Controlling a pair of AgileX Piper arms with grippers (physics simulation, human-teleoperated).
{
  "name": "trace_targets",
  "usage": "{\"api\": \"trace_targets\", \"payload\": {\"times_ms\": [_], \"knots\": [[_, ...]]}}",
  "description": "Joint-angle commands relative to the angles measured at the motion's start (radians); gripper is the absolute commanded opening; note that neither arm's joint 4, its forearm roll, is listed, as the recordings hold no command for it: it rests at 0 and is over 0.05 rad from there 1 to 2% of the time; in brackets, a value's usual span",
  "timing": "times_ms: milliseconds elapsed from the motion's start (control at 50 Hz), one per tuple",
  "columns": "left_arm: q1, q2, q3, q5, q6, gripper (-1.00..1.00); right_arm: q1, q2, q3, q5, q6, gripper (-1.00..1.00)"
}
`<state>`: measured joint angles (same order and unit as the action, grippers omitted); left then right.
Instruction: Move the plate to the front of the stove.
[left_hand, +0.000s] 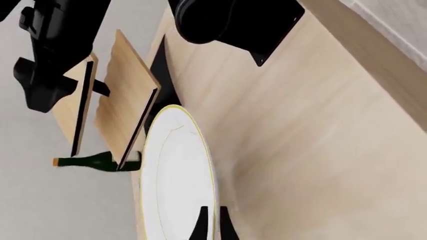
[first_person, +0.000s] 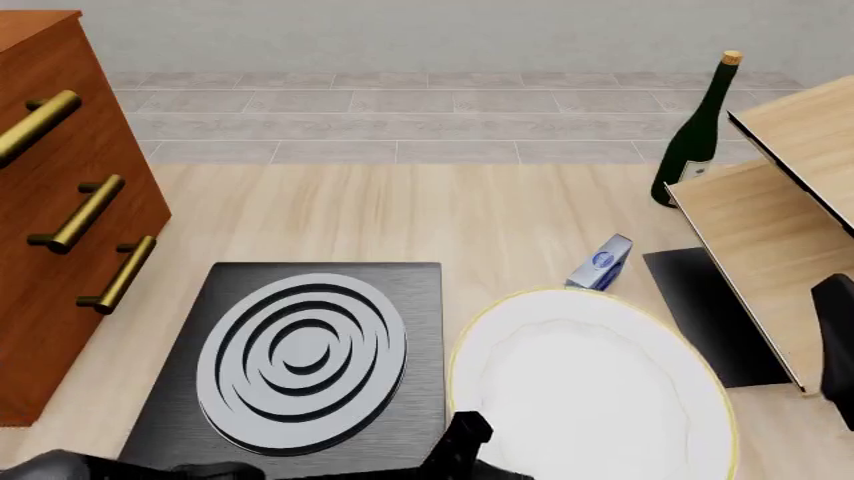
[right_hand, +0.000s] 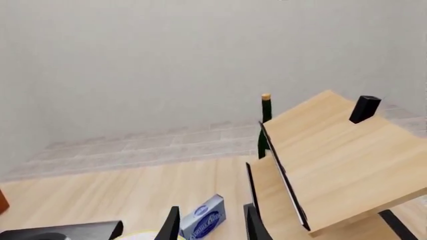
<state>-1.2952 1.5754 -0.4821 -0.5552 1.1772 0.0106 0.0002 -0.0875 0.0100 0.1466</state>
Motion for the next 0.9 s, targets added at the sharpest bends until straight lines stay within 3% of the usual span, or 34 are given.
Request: {"api": "trace_targets", "payload": {"times_ms": [20, 400, 640, 900], "knots": [[0.029, -0.099, 0.037, 0.02, 0.036, -1.0, -0.01, 0.0, -0.019, 0.007, 0.012, 1.0], [0.099, -0.274, 0.079, 0.038, 0.104, -1.0, 0.009, 0.0, -0.035, 0.02, 0.01, 1.0], [0.13, -0.29, 0.149, -0.155, 0.232, -1.0, 0.033, 0.0, -0.125, 0.078, 0.029, 1.0], [0.135, -0.279, 0.169, -0.284, 0.268, -1.0, 0.109, 0.0, -0.289, 0.202, 0.05, 1.0]]}}
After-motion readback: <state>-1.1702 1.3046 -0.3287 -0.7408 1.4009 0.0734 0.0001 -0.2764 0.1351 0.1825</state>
